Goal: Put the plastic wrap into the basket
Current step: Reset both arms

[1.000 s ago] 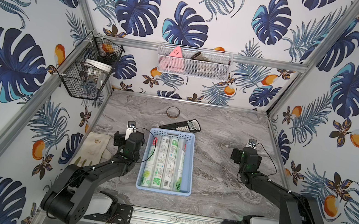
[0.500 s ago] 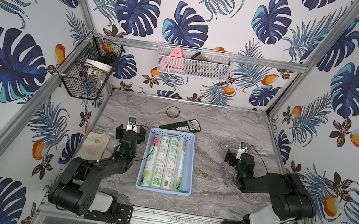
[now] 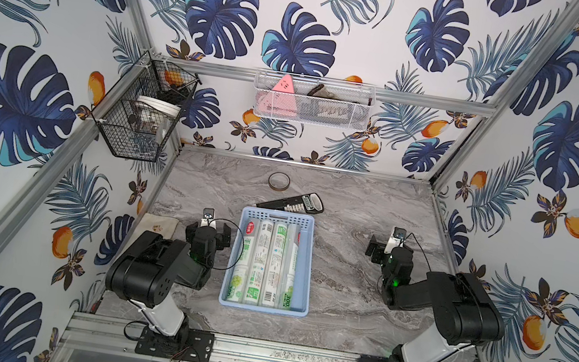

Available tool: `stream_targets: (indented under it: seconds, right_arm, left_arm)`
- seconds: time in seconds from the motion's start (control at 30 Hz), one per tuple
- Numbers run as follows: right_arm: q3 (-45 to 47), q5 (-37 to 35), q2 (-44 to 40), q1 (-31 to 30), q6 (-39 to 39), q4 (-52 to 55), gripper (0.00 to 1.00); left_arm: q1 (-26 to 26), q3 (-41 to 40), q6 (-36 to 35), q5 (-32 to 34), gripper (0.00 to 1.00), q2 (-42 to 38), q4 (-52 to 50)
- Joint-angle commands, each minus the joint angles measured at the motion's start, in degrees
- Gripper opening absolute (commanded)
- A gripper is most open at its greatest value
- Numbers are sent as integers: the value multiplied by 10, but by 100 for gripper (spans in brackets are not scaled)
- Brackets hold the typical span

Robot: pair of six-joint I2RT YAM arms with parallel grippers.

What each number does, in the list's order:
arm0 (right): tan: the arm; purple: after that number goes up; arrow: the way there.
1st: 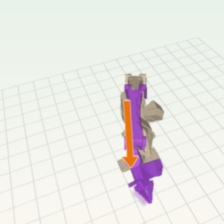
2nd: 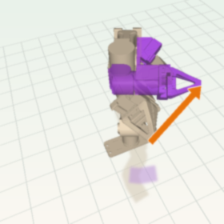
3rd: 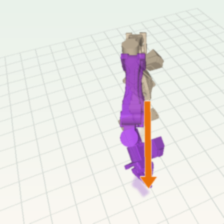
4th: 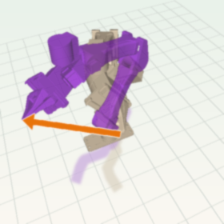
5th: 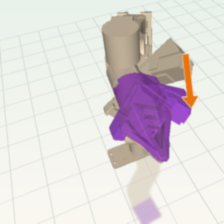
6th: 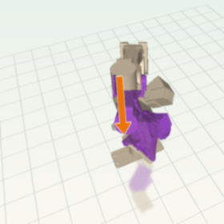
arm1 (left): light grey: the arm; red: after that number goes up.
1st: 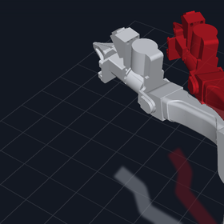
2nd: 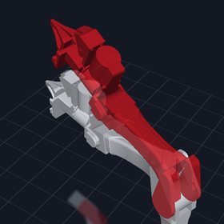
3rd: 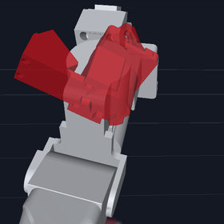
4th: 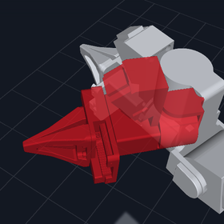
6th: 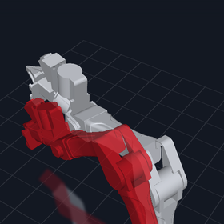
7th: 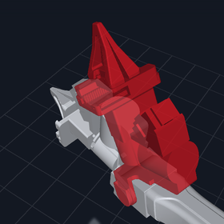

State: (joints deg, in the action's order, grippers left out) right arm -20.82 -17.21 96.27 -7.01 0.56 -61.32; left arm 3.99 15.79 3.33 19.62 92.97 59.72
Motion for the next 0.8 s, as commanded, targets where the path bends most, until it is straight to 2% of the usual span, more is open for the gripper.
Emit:
stream_targets:
  seconds: [0.0,0.03,0.07,0.77]
  right_arm:
    - [-14,-42,2,4,-27,29,100]
    - [-13,-41,3,5,-25,26,100]
    - [-13,-41,3,5,-26,26,100]
    - [-13,-41,2,5,-26,28,100]
  left_arm:
    - [0,37,8,-4,99,7,1]
    - [8,52,8,4,99,4,-36]
    - [8,46,5,3,99,7,-14]
    - [12,47,2,4,99,4,-21]
